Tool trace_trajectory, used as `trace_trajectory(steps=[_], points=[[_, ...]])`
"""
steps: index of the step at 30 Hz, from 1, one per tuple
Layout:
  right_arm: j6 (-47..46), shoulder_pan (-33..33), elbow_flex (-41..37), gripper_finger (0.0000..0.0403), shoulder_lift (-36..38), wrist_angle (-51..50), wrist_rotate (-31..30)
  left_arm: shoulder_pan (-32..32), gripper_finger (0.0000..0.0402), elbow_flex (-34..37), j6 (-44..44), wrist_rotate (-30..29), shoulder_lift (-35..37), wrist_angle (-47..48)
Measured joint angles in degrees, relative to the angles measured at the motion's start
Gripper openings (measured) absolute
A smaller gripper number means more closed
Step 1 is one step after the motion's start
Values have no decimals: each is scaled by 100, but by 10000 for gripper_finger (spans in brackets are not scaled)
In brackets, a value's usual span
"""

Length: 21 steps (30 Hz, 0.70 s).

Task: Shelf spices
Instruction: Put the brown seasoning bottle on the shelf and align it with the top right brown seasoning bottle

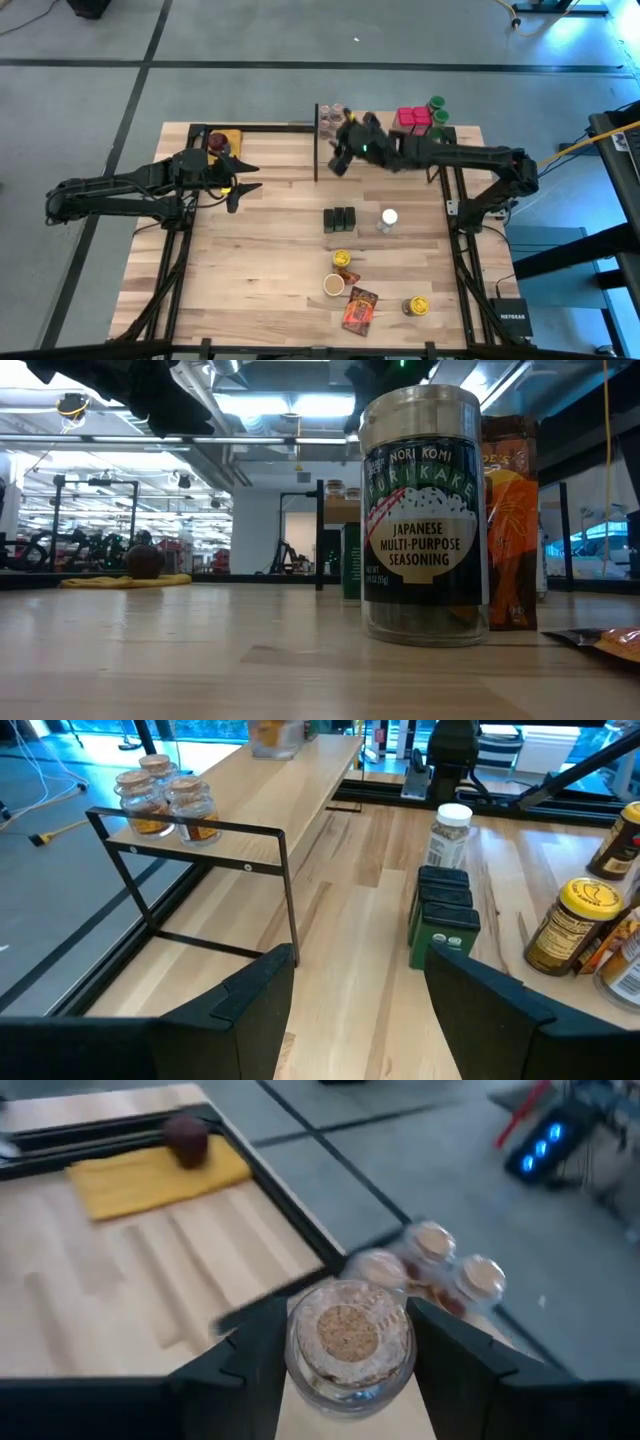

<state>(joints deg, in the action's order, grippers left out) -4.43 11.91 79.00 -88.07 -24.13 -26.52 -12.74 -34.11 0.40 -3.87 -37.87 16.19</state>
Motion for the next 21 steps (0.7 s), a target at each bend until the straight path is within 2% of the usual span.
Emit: trace_trajectory(steps=[4, 8, 12, 21], points=[[-294, 641, -232, 181, -30, 28, 609, 1, 219, 0, 15, -1, 0, -5], [-437, 1029, -518, 181, -30, 244, 844, -1, 219, 0, 58, 0, 0, -5], [-479, 1227, -731, 181, -105, 786, 1061, -1, 219, 0, 90, 0, 1, -12], [-484, 1451, -789, 181, -579, 1198, 1277, -1, 219, 0, 66, -1, 0, -12]])
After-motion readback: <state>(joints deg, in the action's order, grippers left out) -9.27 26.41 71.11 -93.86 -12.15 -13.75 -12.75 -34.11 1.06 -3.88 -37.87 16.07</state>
